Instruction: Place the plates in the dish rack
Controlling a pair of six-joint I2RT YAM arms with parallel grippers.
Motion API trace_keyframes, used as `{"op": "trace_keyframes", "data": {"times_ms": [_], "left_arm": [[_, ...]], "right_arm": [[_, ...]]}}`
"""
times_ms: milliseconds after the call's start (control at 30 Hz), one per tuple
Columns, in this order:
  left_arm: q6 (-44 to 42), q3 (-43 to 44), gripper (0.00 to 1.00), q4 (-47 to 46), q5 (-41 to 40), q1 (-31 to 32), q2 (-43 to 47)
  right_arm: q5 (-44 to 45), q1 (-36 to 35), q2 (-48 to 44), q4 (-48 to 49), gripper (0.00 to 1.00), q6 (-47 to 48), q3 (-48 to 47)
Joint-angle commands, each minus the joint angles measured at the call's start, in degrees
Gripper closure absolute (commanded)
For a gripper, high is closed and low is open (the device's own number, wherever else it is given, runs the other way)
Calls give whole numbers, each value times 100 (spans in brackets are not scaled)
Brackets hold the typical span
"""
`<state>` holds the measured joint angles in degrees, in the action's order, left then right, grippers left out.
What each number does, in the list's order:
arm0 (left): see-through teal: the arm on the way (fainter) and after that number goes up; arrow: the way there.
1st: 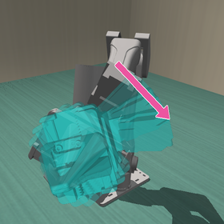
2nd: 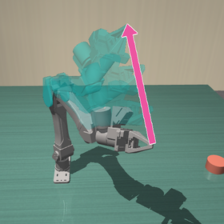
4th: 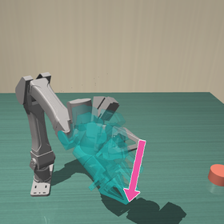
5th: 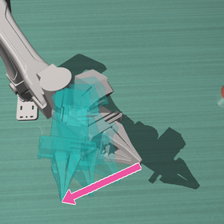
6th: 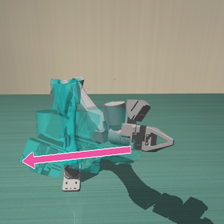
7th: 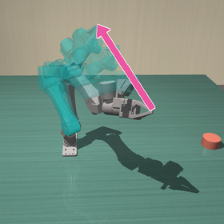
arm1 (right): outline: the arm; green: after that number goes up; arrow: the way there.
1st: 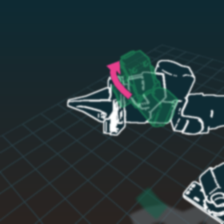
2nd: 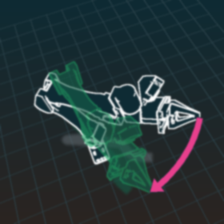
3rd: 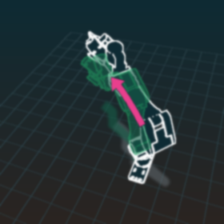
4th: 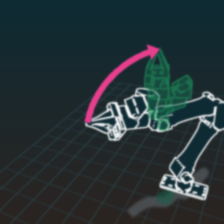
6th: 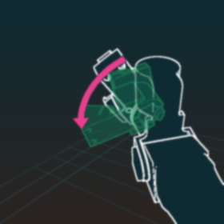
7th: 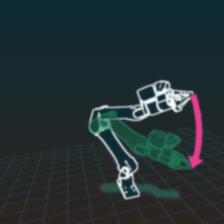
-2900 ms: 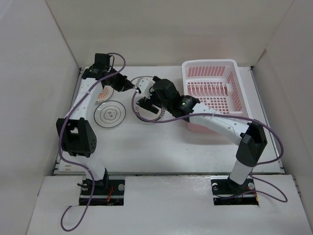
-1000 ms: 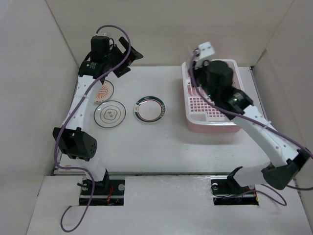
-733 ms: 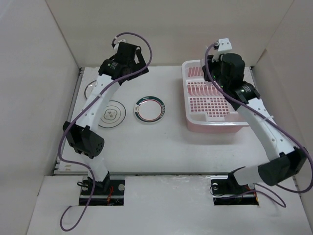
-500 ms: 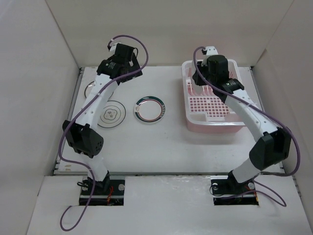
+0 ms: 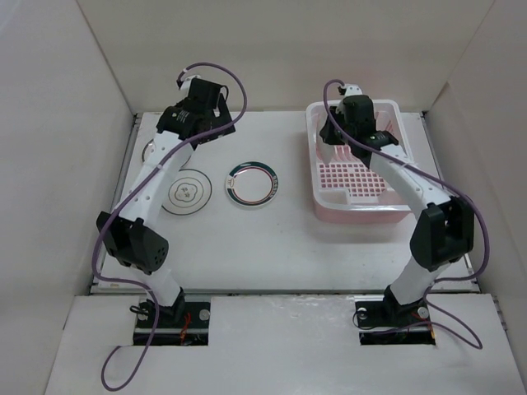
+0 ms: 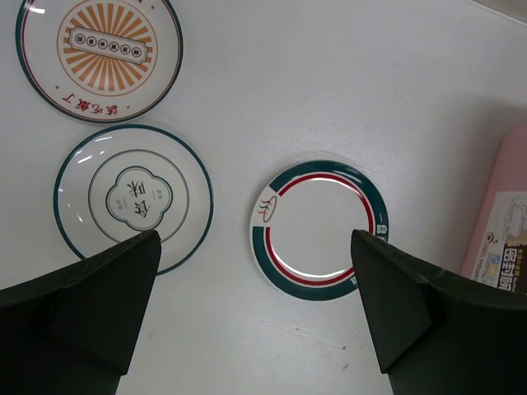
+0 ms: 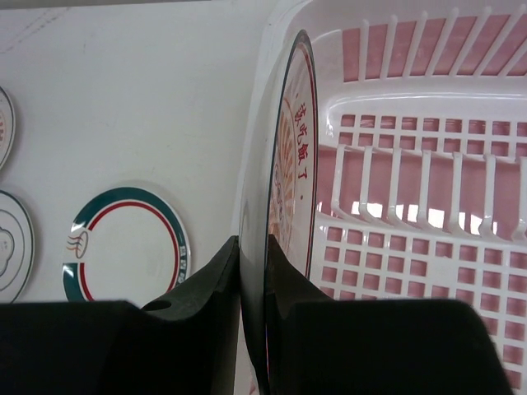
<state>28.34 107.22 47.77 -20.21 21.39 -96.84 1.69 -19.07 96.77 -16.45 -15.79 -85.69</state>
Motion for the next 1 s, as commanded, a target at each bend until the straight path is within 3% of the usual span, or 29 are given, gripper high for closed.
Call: {"op": "trace_keyframes", "data": {"times_ms": [0,967], "left_arm": [[-83,-114,0,-92,-62,6,315],[-136,-456,0,-198,-71,6,315]], "right_arm": [[199,61,69,669,100,-161,-316],[200,351,755,669,100,50,-888]]}}
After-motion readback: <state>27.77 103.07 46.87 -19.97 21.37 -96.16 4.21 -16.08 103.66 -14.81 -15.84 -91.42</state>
